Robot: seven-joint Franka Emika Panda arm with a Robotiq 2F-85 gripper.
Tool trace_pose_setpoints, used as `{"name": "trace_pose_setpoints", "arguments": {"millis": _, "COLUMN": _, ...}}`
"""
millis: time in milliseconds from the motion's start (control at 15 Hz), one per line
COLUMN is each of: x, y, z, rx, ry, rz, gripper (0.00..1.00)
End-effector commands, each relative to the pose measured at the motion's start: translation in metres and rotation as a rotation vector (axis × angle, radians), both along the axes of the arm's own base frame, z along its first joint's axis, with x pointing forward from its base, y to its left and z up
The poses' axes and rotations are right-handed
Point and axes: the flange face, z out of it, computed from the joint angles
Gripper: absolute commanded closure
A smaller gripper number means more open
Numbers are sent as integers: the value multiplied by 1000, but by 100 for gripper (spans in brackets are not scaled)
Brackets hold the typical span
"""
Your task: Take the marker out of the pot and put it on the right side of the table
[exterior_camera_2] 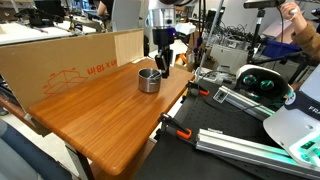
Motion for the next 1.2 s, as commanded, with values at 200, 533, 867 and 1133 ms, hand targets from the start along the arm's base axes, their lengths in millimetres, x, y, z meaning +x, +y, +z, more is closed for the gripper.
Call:
{"name": "trace_pose_setpoints", "arguments": {"millis": 200, "x": 4, "y": -1, "z": -3, "rx": -5, "ry": -2, "rz": 5, "gripper": 95}}
{"name": "trace_pose_setpoints", "arguments": {"millis": 533, "x": 3, "y": 4, "z": 4, "rx": -15, "ry": -12, "rz": 10, "gripper": 95}}
{"name": "trace_pose_setpoints", "arguments": {"millis": 867, "x": -3, "y": 14, "z": 28, "rx": -37, "ry": -55, "rz": 32, "gripper": 95}}
{"name": "trace_pose_setpoints", "arguments": {"millis": 1133, "x": -11, "y": 15, "z": 49, "rx": -45, "ry": -90, "rz": 29, "gripper": 95}}
